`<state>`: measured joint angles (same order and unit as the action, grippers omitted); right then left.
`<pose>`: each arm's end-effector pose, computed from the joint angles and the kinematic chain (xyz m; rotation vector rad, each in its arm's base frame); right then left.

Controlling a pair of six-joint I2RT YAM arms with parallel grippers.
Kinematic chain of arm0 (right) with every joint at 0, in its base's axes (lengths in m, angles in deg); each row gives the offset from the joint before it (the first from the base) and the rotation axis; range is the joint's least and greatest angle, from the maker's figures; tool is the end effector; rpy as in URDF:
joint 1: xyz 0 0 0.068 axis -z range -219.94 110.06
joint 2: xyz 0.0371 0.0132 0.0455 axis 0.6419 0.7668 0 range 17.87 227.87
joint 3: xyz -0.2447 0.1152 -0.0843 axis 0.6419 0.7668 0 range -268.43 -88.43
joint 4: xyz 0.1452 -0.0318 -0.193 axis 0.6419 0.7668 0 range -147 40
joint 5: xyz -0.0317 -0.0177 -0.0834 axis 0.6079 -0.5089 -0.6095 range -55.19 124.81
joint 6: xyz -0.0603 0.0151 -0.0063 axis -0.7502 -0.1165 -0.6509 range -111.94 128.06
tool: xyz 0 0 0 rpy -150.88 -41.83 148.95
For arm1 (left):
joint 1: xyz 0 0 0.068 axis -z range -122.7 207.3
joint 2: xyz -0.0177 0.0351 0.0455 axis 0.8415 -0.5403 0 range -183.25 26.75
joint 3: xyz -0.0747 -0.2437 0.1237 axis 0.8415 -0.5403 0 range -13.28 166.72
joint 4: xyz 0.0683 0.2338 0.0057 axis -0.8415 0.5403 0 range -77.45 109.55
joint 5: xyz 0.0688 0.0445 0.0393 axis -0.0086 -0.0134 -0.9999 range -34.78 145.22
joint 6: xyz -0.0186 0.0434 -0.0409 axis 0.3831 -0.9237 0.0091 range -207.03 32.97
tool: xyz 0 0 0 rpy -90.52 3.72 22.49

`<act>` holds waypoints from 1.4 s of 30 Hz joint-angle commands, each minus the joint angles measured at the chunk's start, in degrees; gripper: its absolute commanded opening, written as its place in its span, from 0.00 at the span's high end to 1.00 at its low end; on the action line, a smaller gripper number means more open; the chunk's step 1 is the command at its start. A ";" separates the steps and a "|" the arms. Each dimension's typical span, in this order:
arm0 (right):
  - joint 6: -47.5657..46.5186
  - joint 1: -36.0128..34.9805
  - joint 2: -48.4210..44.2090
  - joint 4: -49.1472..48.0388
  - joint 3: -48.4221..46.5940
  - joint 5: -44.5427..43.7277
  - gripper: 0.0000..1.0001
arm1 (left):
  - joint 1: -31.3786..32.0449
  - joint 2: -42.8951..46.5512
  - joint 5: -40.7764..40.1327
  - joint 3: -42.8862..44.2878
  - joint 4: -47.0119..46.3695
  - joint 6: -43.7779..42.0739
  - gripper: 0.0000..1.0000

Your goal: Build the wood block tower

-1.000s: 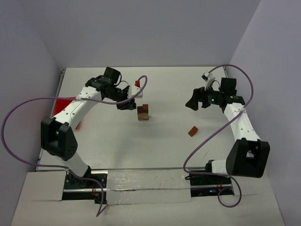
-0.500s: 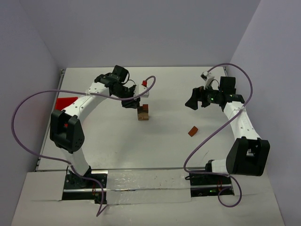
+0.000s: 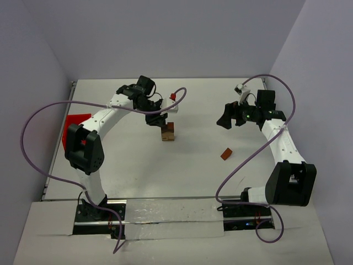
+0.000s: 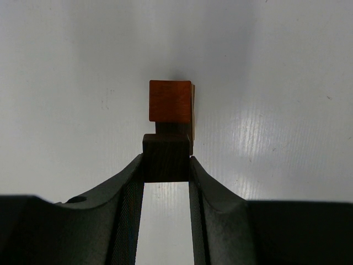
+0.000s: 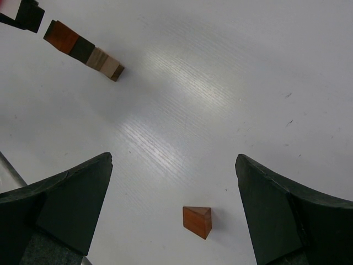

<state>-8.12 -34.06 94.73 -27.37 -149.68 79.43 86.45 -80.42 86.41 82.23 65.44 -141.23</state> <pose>0.2692 0.0060 0.3016 -0.5553 2.1098 0.6971 0.3232 -0.2084 0.2856 1.8083 1.7905 -0.5675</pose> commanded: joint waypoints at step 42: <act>-1.04 -0.96 1.01 0.96 -3.61 0.20 0.00 | 1.79 -3.84 -0.95 4.16 2.22 1.19 0.54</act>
<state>-8.36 -34.55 95.27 -26.82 -150.47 79.26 87.74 -83.69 85.42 83.73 66.77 -140.11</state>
